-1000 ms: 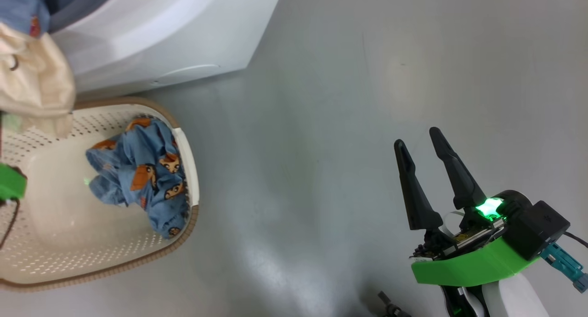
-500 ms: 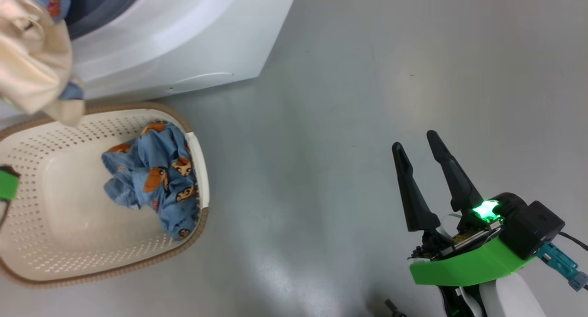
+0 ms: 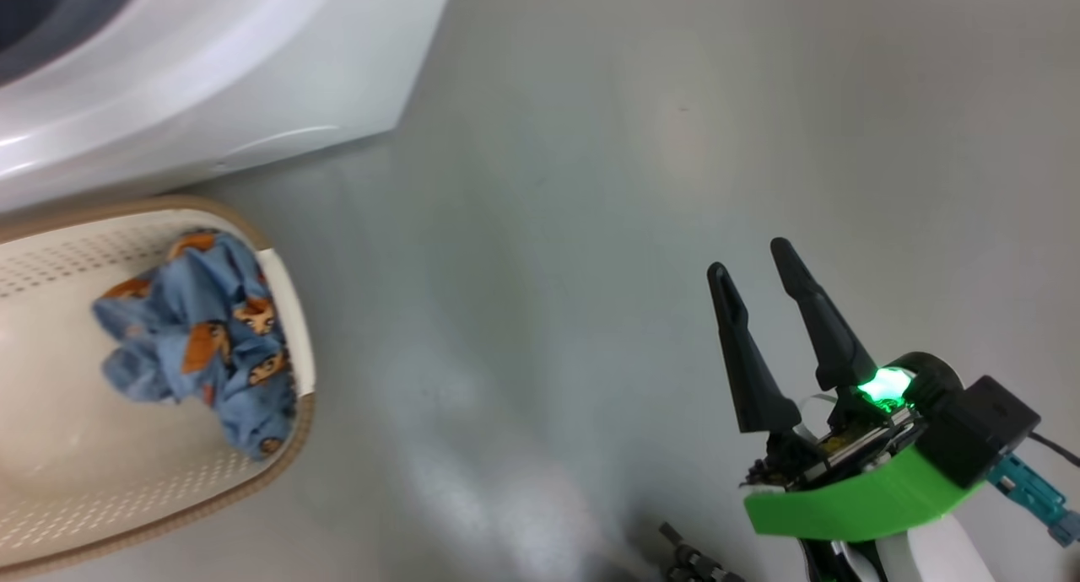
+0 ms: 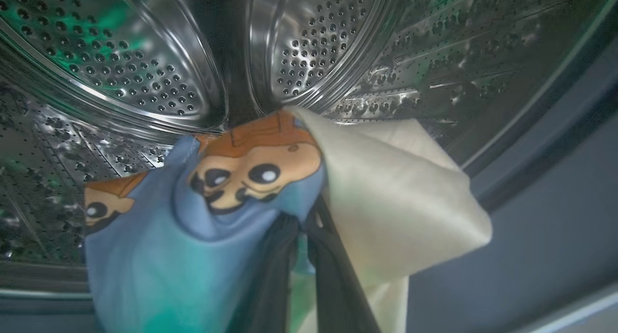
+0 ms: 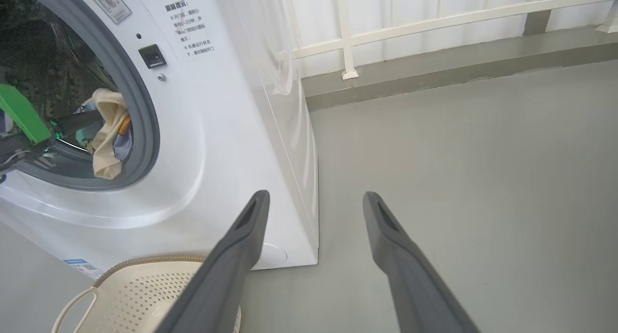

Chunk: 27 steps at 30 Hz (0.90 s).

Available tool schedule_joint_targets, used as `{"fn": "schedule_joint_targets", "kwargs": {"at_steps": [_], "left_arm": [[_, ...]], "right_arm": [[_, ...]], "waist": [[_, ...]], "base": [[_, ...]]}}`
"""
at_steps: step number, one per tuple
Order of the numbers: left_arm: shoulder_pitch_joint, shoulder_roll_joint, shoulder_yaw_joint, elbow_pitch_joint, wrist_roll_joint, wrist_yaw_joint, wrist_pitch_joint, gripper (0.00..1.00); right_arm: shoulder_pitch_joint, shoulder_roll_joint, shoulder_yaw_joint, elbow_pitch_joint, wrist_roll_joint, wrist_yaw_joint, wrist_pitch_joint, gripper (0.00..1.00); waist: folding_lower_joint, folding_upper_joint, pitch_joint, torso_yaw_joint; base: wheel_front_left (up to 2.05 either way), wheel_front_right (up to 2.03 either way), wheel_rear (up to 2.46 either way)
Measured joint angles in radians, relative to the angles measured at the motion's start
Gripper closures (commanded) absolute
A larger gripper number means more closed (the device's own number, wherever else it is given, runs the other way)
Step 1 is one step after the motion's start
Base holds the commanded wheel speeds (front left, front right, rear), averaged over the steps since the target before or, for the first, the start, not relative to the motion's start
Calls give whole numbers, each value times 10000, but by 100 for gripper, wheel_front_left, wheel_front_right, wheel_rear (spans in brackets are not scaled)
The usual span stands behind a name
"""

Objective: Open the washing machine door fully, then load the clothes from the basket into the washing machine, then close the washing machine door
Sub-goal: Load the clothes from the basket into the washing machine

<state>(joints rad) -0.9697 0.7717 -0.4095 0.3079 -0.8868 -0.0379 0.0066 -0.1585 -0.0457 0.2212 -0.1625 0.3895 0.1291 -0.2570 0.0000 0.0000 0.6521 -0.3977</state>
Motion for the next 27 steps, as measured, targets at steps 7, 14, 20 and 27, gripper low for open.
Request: {"fn": "schedule_joint_targets", "kwargs": {"at_steps": [7,14,20,27], "left_arm": [[-1665,213,117,685,573,86,-27,100],[-2293,293,54,1565,943,128,-165,0],[-2292,63,-136,2002,995,153,-113,0],[-1990,-222,-169,2059,633,15,-270,0]], "right_arm": [[219,21,334,-219,12,0,0,0],[531,50,355,-349,96,0,0,0],[523,50,345,-332,203,0,0,0],[278,50,240,-138,173,0,0,0]], "waist": [[0,0,275,-548],[0,0,592,-976],[0,0,584,-851],[0,0,398,-388]], "base": [[0,0,0],[0,0,0],[0,0,0],[0,0,0]]}}
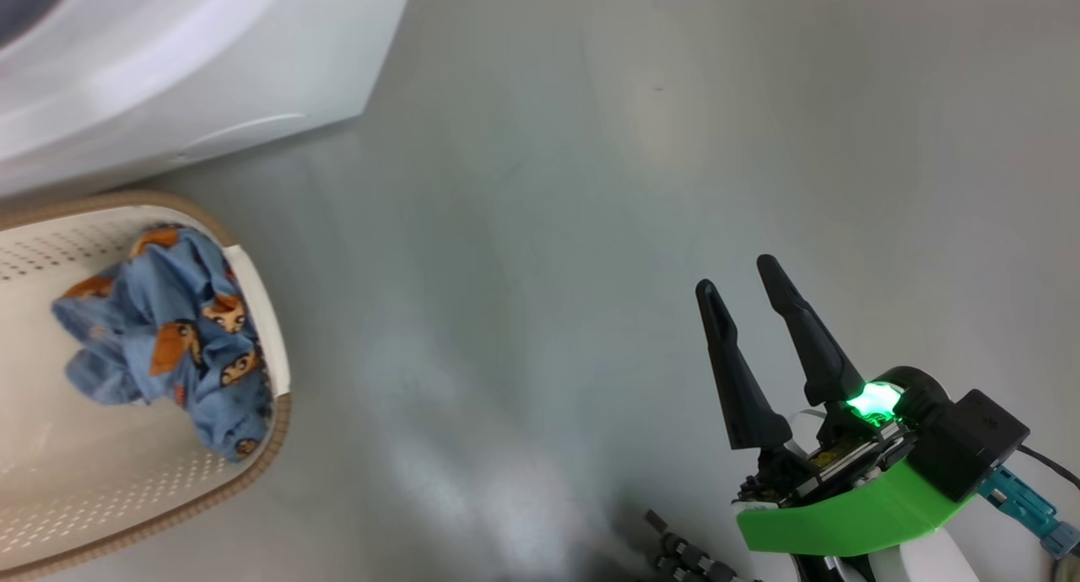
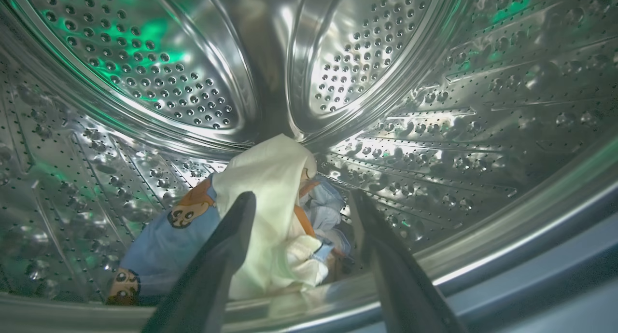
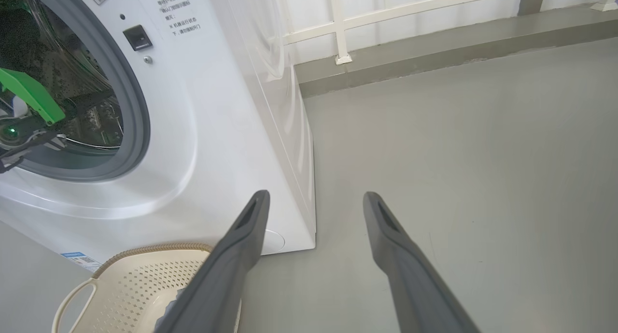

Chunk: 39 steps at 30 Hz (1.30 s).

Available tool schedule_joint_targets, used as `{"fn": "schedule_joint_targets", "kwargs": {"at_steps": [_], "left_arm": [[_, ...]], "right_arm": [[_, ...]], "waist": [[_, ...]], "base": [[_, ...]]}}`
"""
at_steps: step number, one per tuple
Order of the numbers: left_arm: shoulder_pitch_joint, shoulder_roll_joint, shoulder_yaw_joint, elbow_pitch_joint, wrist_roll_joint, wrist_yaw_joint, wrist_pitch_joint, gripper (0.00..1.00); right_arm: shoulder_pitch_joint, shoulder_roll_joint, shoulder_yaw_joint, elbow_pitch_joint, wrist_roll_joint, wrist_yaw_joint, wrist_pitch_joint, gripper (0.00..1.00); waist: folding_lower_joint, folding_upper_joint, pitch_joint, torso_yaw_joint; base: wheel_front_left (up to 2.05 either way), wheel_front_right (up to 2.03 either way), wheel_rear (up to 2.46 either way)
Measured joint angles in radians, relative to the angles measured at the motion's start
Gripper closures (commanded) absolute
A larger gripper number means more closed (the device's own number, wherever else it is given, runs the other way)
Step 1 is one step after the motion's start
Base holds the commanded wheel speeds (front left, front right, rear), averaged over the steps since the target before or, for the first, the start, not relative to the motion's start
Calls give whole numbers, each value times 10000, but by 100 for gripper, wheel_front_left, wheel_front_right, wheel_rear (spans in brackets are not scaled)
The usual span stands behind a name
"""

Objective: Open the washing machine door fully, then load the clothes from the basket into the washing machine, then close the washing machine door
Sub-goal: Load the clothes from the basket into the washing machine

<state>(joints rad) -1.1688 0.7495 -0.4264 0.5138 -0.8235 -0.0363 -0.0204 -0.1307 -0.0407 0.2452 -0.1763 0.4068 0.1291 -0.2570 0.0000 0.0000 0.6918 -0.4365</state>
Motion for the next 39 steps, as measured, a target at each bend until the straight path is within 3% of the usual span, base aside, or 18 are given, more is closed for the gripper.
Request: {"fn": "schedule_joint_targets", "kwargs": {"at_steps": [22,39], "left_arm": [[3178,-564,73,-876,-748,-215,-1837,0],[6066,-1039,765,-1967,-907,-35,-2282,0]], "right_arm": [[-349,-15,-621,660,-360,0,0,0],[-390,-44,-932,1563,-625,0,0,0]], "waist": [[0,0,-1289,1057],[0,0,-2788,1867]], "base": [[0,0,0],[0,0,0]]}}
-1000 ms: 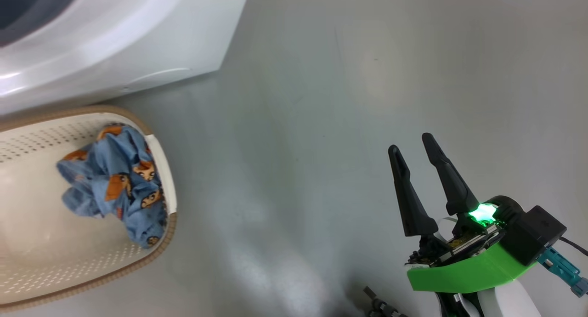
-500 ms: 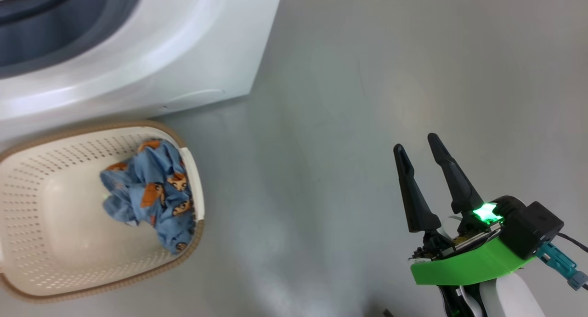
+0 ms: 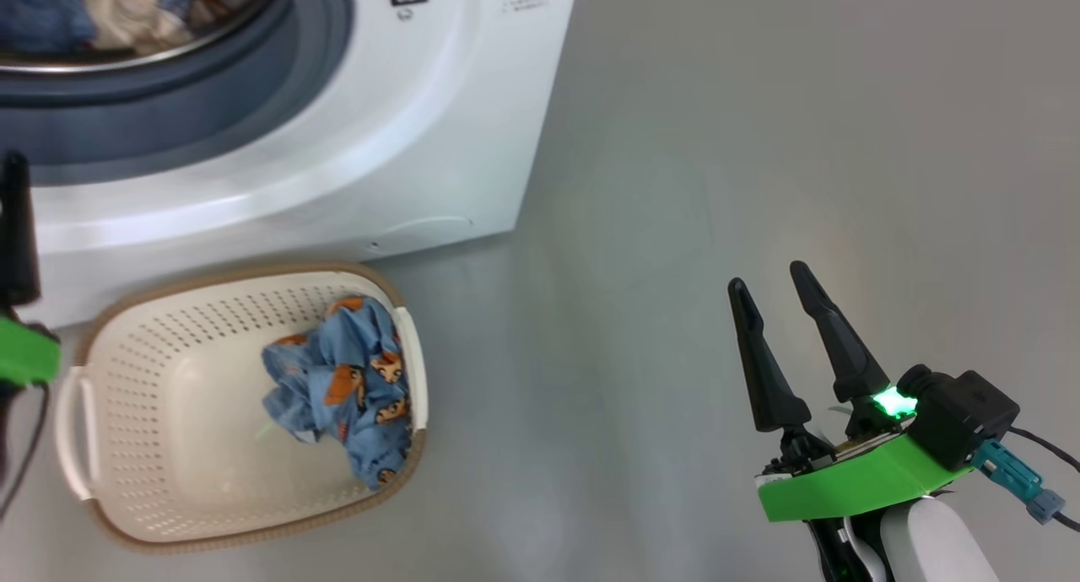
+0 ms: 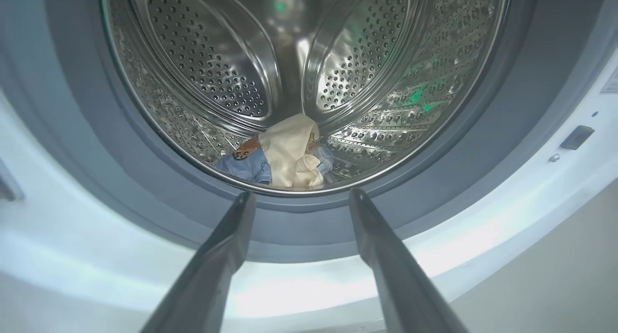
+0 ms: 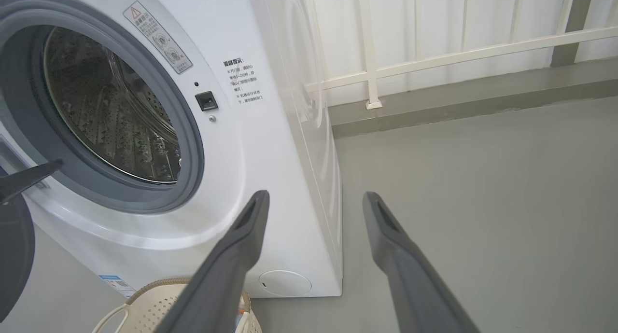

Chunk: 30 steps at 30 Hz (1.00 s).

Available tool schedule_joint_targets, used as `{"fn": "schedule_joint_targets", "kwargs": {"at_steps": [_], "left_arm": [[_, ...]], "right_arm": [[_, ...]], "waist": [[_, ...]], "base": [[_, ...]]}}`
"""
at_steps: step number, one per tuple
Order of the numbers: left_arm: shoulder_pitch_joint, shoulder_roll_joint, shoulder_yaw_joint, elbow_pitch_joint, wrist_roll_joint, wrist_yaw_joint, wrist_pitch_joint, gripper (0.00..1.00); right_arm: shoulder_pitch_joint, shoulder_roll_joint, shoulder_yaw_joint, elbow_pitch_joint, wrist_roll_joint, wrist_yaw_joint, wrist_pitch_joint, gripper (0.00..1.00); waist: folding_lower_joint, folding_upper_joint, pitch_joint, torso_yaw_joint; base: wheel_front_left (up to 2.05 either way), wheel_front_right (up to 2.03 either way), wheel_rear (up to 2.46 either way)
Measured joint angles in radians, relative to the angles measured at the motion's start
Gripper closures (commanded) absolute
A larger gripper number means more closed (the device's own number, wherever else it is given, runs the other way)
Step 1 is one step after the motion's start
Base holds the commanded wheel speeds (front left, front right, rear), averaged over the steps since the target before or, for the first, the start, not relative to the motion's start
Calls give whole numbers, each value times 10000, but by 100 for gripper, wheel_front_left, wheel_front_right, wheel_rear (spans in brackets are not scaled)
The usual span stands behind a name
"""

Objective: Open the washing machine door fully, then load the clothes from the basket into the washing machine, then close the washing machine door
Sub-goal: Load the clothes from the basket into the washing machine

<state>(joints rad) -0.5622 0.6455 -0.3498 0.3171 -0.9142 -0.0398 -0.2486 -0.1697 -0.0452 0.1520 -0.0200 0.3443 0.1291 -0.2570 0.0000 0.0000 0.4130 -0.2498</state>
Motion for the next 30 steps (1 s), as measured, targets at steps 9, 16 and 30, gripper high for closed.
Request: {"fn": "schedule_joint_targets", "kwargs": {"at_steps": [9,16,30], "left_arm": [[1480,-556,1116,-901,422,0,-69,0],[2604,-1097,1753,-1507,1005,-4,-69,0],[4549,-2113,2803,-2167,2117,-134,-69,0]], "right_arm": [[-199,-23,-98,462,-107,0,0,0],[-197,-33,-173,811,-291,0,0,0],[-127,-50,-272,1246,-370,0,0,0]], "waist": [[0,0,-810,390],[0,0,-1502,648],[0,0,-2540,1072]], "base": [[0,0,0],[0,0,0],[0,0,0]]}}
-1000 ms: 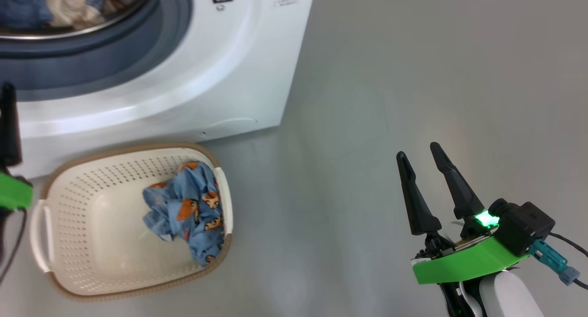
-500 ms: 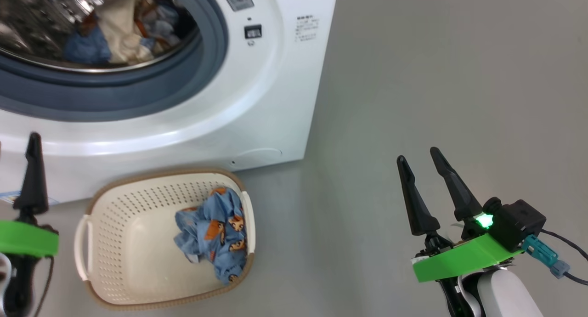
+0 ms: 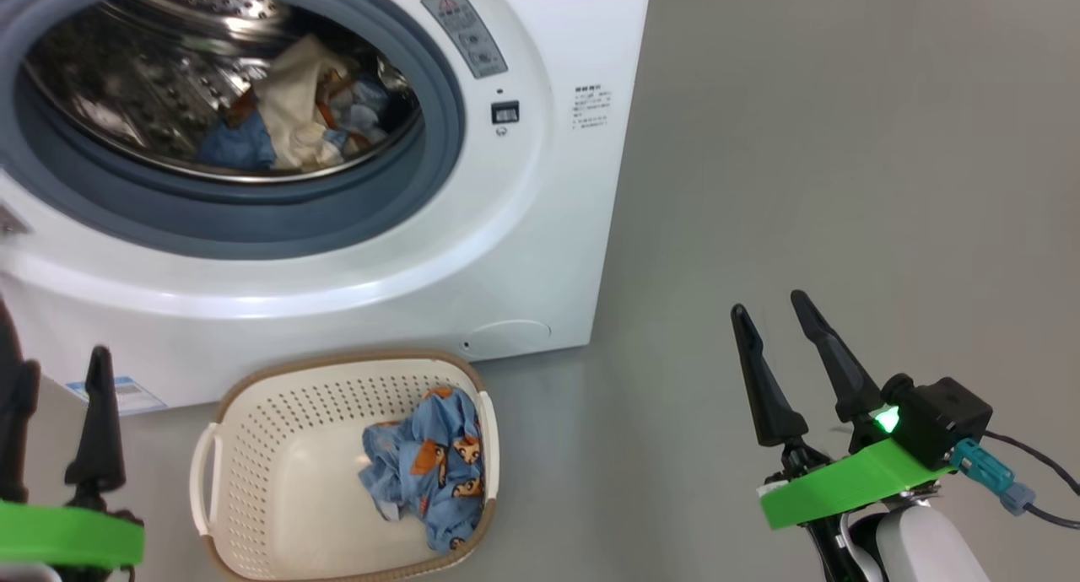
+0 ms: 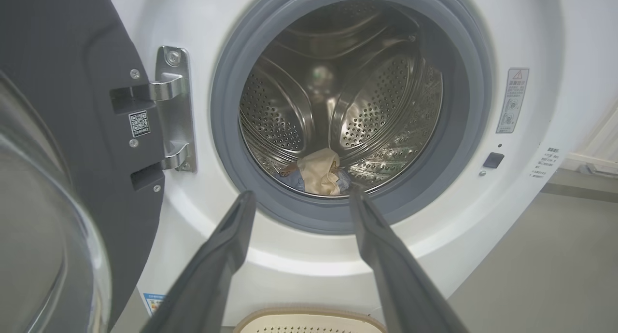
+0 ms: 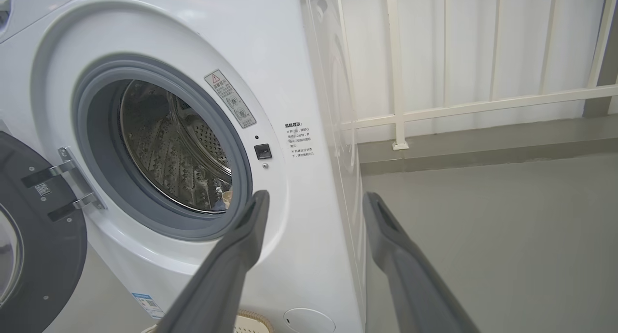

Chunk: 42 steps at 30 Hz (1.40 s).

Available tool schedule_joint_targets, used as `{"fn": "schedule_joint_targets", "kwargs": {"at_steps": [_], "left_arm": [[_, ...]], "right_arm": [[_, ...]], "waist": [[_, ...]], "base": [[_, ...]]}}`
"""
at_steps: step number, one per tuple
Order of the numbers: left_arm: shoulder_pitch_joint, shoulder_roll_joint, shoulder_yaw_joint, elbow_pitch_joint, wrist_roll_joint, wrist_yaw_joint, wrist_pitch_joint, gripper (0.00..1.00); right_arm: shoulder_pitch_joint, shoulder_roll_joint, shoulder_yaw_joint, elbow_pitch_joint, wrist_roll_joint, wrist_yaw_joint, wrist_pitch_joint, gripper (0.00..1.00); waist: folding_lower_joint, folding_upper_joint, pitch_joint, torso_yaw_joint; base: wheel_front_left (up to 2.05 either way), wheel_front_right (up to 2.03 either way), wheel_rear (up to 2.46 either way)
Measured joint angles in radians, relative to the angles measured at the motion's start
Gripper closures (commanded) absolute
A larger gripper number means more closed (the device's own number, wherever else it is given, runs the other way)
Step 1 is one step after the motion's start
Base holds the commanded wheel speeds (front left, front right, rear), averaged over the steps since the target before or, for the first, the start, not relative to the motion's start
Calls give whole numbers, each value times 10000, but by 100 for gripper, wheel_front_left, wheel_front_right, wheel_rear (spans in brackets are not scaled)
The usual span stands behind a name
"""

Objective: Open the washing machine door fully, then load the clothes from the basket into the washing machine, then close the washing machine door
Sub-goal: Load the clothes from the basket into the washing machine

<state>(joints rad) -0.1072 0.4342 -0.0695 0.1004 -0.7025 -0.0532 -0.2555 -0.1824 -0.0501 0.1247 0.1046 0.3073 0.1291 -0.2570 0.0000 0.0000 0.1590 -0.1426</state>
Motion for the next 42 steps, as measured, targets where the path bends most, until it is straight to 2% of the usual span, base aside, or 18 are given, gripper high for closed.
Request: {"fn": "schedule_joint_targets", "kwargs": {"at_steps": [9,20,42], "left_arm": [[934,-577,535,-430,606,-54,2,0],[1673,-907,849,-928,1137,-54,0,0],[1728,-1057,1014,-1057,1348,-134,2,0]], "right_arm": [[262,-8,-113,125,-155,0,0,0],[441,-8,-407,46,-347,0,0,0],[442,-8,-414,-19,-514,0,0,0]], "waist": [[0,0,-507,191],[0,0,-812,455],[0,0,-700,469]], "base": [[0,0,0],[0,0,0],[0,0,0]]}}
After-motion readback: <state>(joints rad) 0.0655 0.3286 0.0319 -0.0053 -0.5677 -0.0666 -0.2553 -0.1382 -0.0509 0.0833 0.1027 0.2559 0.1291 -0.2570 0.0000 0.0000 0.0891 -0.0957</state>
